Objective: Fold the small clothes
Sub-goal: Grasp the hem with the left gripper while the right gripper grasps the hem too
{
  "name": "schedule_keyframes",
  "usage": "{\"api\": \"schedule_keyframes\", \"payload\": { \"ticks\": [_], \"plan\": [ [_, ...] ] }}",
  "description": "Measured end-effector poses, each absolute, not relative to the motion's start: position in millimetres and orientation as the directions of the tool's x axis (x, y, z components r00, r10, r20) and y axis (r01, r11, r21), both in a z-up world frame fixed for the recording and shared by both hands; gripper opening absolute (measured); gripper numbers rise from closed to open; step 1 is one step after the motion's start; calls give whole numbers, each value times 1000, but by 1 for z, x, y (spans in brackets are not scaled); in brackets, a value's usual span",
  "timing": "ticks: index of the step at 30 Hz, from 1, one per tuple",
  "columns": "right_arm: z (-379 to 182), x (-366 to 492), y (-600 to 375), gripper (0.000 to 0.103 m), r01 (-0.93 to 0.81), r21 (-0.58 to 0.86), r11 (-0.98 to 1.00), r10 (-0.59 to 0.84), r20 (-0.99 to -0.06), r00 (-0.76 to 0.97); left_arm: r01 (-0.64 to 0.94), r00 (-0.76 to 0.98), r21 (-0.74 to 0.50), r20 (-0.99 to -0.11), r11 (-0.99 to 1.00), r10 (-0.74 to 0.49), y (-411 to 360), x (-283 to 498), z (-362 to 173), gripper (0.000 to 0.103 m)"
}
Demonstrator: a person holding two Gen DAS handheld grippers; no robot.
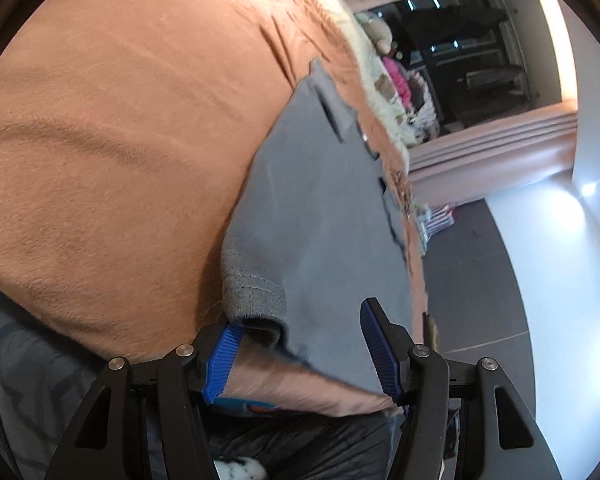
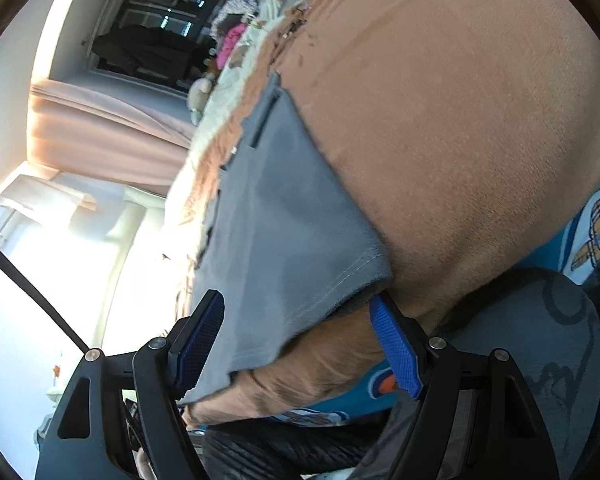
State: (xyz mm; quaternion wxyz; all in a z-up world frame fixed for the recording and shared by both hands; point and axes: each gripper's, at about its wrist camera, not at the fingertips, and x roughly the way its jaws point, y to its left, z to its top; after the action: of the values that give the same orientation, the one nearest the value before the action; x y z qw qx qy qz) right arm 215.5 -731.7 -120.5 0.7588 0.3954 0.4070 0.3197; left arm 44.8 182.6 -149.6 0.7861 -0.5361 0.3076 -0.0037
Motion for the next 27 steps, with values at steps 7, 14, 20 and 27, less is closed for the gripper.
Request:
{"api": "schedule_keyframes", "payload": {
  "ticks": [7,14,20,27],
  "plan": [
    [-130,212,-724,74,-152,856,495,802,-382,459,-317,843,-863,-446,393,-300,176,36,-143,61],
    [-129,214,-724,74,-135,857,497,802,-394,448,-347,820,-844,-485,408,-305,169,63,-152,61],
    [-130,218,-720,74,-133,871,474,816,-377,437,-378,818,-818,-514,434,-258,175,70,-150,56],
    [-128,227,-719,57,-160,912,377,841,-265,472,-407,811,-802,-538,438,-231,183,73,-153,27]
  ]
}}
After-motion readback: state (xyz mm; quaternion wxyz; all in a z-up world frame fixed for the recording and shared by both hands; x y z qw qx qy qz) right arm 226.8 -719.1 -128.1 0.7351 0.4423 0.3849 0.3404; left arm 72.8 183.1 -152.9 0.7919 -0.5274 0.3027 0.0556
